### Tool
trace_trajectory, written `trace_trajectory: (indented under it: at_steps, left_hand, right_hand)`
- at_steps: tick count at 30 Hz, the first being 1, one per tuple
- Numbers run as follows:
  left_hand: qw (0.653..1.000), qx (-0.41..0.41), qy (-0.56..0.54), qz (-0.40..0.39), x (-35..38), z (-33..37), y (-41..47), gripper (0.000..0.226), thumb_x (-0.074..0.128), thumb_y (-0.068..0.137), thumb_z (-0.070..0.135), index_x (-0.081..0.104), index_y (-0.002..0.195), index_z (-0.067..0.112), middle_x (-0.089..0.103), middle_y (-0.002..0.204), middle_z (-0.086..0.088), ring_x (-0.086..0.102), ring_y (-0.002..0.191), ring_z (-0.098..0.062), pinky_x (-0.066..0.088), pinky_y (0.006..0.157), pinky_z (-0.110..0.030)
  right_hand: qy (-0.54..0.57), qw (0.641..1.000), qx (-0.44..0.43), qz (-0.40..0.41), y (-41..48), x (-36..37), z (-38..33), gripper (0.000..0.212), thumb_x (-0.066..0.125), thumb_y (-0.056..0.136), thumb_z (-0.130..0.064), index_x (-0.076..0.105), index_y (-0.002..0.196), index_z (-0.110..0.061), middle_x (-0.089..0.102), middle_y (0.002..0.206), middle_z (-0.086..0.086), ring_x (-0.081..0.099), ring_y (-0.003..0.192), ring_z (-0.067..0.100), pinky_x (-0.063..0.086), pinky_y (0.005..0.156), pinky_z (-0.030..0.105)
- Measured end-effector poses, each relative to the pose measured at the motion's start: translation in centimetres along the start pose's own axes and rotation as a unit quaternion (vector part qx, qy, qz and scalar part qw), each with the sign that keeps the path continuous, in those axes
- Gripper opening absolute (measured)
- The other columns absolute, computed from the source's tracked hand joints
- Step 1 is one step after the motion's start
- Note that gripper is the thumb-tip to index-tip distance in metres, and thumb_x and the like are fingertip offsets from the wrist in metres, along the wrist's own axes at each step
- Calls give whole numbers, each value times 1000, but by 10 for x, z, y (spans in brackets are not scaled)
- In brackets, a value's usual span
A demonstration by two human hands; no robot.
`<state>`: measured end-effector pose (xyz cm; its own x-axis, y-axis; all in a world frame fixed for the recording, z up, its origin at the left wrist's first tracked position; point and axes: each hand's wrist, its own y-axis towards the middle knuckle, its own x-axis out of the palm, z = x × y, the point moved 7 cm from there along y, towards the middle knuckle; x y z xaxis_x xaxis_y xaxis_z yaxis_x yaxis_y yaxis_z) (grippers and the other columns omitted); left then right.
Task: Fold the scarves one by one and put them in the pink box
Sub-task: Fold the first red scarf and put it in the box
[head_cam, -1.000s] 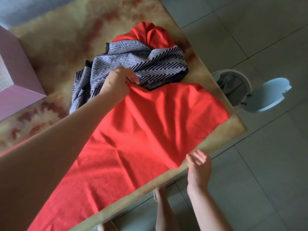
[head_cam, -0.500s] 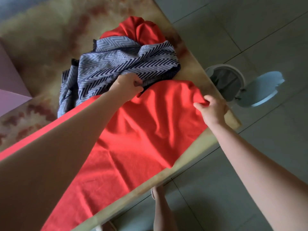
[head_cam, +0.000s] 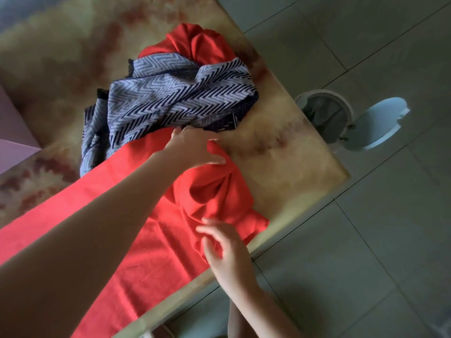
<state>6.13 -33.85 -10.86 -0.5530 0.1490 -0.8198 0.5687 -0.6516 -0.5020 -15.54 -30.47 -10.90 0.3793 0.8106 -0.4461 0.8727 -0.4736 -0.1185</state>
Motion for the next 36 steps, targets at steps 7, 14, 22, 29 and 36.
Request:
trace_trajectory:
  at_steps: [7, 14, 22, 29, 36]
  left_hand:
    - [986, -3, -152, 60, -9, -21, -23, 39, 68, 79, 42, 71, 110, 18, 67, 112, -9, 58, 112, -27, 40, 98, -36]
    - [958, -10, -277, 73, -38, -31, -39, 19, 66, 87, 25, 72, 101, 14, 65, 88, -5, 55, 86, -14, 37, 76, -22]
    - [801, -63, -584, 118, -84, -18, -30, 27, 44, 98, 11, 50, 74, 23, 49, 60, 12, 48, 54, 3, 47, 64, -15]
    - [976, -132, -149, 83, -54, -29, -12, 25, 52, 86, 14, 61, 108, 5, 61, 109, -21, 56, 105, -34, 41, 86, -36]
    - [988, -33, -91, 120, -34, 11, 11, 38, 52, 88, 19, 56, 126, 12, 56, 127, -16, 46, 123, -33, 35, 106, -40]
  right_hand:
    - [50, 949, 277, 144, 49, -72, 69, 69, 61, 73, -60, 58, 124, -15, 66, 104, 1, 61, 101, 20, 49, 90, 38]
    - [84, 957, 253, 117, 79, -76, 57, 18, 71, 83, -18, 60, 69, -19, 56, 57, -13, 49, 49, -2, 36, 55, 21]
    - [212, 880, 175, 387, 64, -212, 15, 11, 65, 87, -30, 67, 78, -26, 64, 70, -19, 59, 78, 4, 49, 79, 32]
    - [173, 895, 147, 384, 54, -227, 33, 14, 64, 87, -26, 65, 73, -27, 62, 64, -21, 53, 69, -1, 43, 69, 21]
    - [147, 922, 261, 245, 42, -149, 86, 19, 64, 84, 0, 66, 96, -15, 68, 98, 6, 65, 88, 9, 48, 80, 20]
